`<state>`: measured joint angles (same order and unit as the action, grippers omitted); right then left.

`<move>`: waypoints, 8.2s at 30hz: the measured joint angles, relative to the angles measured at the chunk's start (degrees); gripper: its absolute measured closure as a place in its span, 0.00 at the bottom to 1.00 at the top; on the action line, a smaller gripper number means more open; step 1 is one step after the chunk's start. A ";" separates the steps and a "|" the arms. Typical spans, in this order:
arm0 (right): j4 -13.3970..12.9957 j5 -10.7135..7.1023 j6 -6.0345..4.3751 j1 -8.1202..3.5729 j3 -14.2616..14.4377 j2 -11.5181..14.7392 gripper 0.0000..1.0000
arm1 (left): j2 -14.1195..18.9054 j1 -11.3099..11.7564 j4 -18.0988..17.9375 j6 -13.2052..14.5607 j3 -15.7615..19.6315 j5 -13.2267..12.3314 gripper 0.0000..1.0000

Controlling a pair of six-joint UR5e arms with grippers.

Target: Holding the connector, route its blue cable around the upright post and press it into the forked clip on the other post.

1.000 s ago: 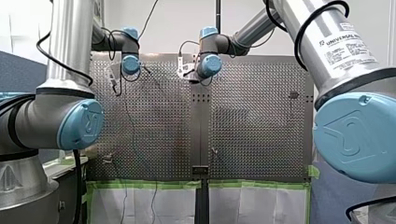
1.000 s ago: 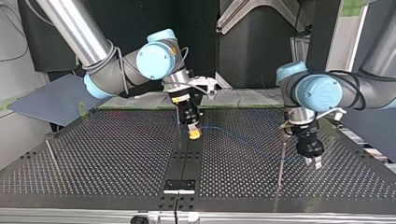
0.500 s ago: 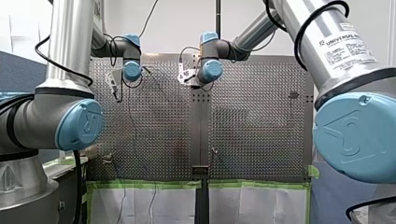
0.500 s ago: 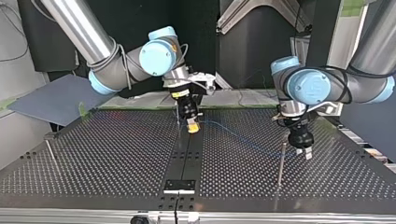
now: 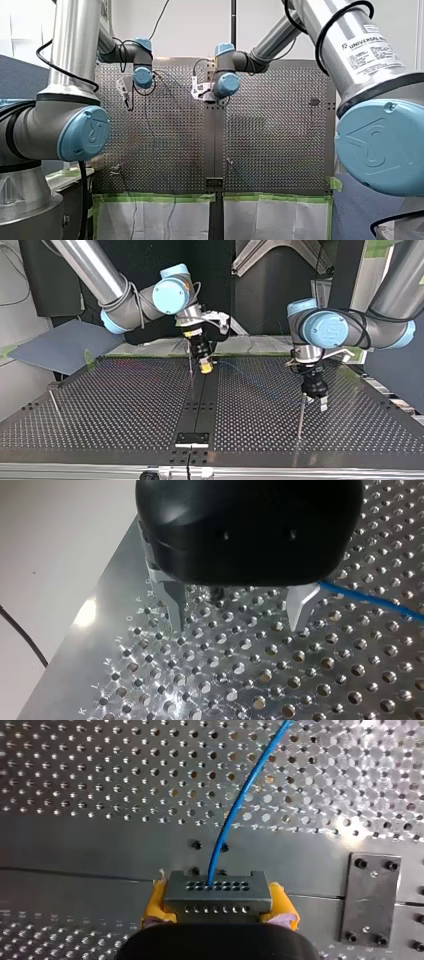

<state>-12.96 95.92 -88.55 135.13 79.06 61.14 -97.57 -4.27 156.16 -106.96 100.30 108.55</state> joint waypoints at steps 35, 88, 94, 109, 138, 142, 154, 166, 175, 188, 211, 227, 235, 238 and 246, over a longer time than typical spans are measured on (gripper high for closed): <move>-10.85 1.31 -2.97 -6.34 7.27 -0.82 1.00 | -5.12 -0.30 -0.20 -0.98 0.00 0.74 0.00; -21.02 6.21 -7.23 -23.18 22.09 -4.92 1.00 | -5.12 -1.39 -0.03 0.55 -0.01 1.22 0.00; -23.84 6.74 -7.18 -22.66 24.92 -5.20 1.00 | -5.12 -1.43 -0.01 0.64 0.01 1.22 0.00; -31.58 12.08 -9.01 -22.65 32.66 -12.15 1.00 | -5.12 -1.80 0.04 0.70 -0.02 1.26 0.00; -45.03 8.85 -7.74 -22.72 36.18 -22.23 1.00 | -5.12 -2.97 0.28 0.72 0.04 1.76 0.00; -45.21 6.90 -6.77 -22.24 34.83 -24.00 1.00 | -5.12 -3.10 0.30 0.95 0.04 1.98 0.00; -47.78 2.94 -4.21 -20.77 34.44 -24.60 1.00 | -5.12 -3.22 0.30 1.05 0.03 2.06 0.00; -49.75 -2.69 -4.30 -20.66 33.12 -24.61 1.00 | -5.11 -3.29 0.30 1.13 0.03 2.06 0.00; -53.32 -5.57 -4.70 -21.21 32.94 -24.52 1.00 | -5.12 -3.33 0.34 1.45 0.02 2.23 0.00; -54.18 -6.05 -5.80 -21.63 32.88 -24.75 1.00 | -5.12 -3.31 0.31 2.07 0.01 2.93 0.00; -59.67 -3.13 -4.99 -21.50 28.60 -35.71 1.00 | -5.12 -3.31 0.48 2.81 -0.03 3.63 0.00; -59.14 -3.06 -3.96 -21.28 28.19 -42.34 1.00 | -5.12 -3.31 0.61 2.99 -0.02 4.07 0.00; -57.81 -2.87 -1.68 -21.51 28.20 -40.37 1.00 | -5.12 -3.31 0.58 2.99 -0.02 4.08 0.00; -56.38 -2.50 -1.59 -21.30 28.29 -38.86 1.00 | -5.12 -3.31 0.57 2.99 -0.03 4.08 0.00; -52.37 -1.59 -2.75 -21.08 28.57 -34.84 1.00 | -5.12 -3.31 0.65 2.99 0.00 4.07 0.00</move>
<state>-65.33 94.33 -91.30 114.05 107.63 26.30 -102.69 -7.58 156.80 -103.97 100.30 112.63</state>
